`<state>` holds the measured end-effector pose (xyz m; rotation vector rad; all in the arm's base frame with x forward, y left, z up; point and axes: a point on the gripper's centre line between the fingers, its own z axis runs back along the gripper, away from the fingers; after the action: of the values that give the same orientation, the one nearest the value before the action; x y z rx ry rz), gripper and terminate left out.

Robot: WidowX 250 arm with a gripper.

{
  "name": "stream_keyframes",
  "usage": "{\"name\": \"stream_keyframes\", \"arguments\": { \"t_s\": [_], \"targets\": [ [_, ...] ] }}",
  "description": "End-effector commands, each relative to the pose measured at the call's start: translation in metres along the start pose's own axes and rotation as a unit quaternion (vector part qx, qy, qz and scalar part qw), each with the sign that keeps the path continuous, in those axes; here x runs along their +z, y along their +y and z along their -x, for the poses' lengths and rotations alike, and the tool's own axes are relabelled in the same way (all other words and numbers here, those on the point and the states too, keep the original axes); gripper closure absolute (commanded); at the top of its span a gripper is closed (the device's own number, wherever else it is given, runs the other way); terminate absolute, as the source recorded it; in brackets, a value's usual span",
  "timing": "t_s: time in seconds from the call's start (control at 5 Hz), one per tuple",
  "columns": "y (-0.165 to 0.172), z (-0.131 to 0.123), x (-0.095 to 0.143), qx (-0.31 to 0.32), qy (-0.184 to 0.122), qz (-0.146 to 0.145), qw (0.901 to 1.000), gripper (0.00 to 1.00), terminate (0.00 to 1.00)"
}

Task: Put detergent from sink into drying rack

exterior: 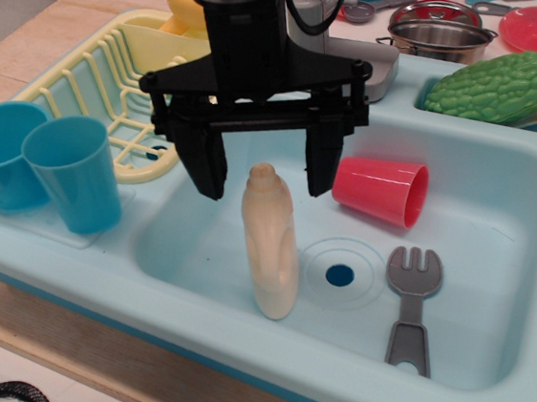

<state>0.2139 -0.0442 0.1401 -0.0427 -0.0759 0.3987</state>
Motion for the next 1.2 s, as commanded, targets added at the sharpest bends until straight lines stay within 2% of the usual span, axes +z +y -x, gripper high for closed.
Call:
{"name": "stream_keyframes", "arguments": {
  "t_s": [0.0, 0.2, 0.4, 0.6, 0.8, 1.0],
  "targets": [
    [0.003, -0.004, -0.009, 0.004, -0.001, 0.012, 0.9999, 0.0, 0.0],
    [0.004, -0.001, -0.018, 0.017, 0.003, 0.023, 0.9996, 0.0, 0.0],
    [0.004, 0.001, -0.018, 0.023, 0.014, 0.019, 0.9994, 1.0, 0.0],
    [0.004, 0.0, -0.005, 0.028, 0.001, 0.009, 0.9996, 1.0, 0.0],
    [0.007, -0.015, 0.035, 0.027, -0.032, -0.024, 0.9988, 1.0, 0.0],
    [0.013, -0.039, 0.06, 0.015, -0.067, -0.033, 0.9971, 1.0, 0.0]
  ]
}}
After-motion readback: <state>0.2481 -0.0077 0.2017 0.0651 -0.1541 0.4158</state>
